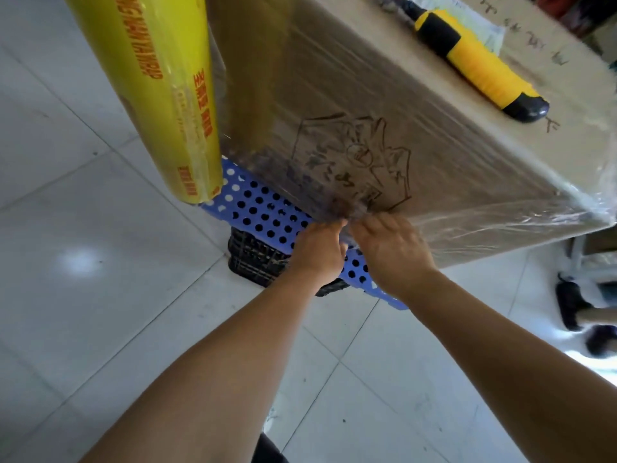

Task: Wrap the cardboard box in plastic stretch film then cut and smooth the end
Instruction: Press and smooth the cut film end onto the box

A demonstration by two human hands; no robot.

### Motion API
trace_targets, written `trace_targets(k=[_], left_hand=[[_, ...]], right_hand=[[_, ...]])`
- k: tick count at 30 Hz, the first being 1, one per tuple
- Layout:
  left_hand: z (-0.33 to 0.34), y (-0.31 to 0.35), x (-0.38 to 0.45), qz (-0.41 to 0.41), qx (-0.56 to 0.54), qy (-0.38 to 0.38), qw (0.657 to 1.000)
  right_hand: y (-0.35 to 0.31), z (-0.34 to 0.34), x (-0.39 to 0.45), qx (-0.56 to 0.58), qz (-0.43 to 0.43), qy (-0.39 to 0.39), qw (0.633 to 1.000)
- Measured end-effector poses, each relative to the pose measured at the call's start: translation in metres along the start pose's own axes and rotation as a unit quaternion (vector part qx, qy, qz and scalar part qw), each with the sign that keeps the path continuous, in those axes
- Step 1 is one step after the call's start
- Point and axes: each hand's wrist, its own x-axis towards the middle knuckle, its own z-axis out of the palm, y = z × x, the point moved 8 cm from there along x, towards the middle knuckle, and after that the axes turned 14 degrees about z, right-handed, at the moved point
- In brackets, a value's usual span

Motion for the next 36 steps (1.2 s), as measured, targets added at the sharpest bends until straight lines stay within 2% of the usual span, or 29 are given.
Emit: trace_targets(k=[3,8,10,15,20,23,25,27,30,32,34,36], left_hand=[[0.008,-0.005,0.007,-0.008,0.016,0.009,1.000],[-0.009,-0.013,-0.003,-0.024,-0.055,0.091,0.994],[-0.021,-0.017,-0.012,-0.019,-0.063,0.101,0.993],[-0.027,-0.021,-0.017,-0.025,-0.065,0.067,0.995],[0.031,-0.010,0.000,-0.023,-0.094,-0.081,0.992],[0.033,-0.008,0.005,-0.021,-0.107,-0.030,0.994],[0.022,-0.010,0.002,-0.019,-0.117,0.023,0.993],[0.013,-0.013,-0.003,-0.008,-0.109,0.043,0.993],[0.007,-0.020,-0.008,-0.019,-0.090,0.025,0.995],[0.014,-0.016,-0.004,-0.013,-0.122,0.003,0.992],[0.026,-0.002,0.001,0.013,-0.165,-0.028,0.986],[0.038,0.012,0.003,0.029,-0.154,-0.049,0.986]], right_hand=[[0.001,0.004,0.000,0.001,-0.001,0.008,1.000],[0.007,0.004,0.003,0.008,0.021,0.007,1.000],[0.007,0.004,0.006,0.007,0.033,-0.001,0.999],[0.004,0.004,0.008,0.004,0.049,-0.035,0.998],[0.007,0.005,0.007,0.013,0.049,-0.036,0.998],[0.009,0.003,0.005,0.018,0.041,-0.025,0.999],[0.010,0.005,0.003,0.008,0.041,-0.041,0.998],[0.012,0.008,0.003,0.000,0.050,-0.060,0.997],[0.010,0.002,0.005,-0.010,0.041,-0.044,0.998],[0.004,-0.002,0.005,-0.043,0.020,-0.052,0.998],[0.001,0.005,0.005,-0.098,0.000,-0.093,0.991],[0.002,0.014,0.009,-0.126,-0.009,-0.129,0.984]])
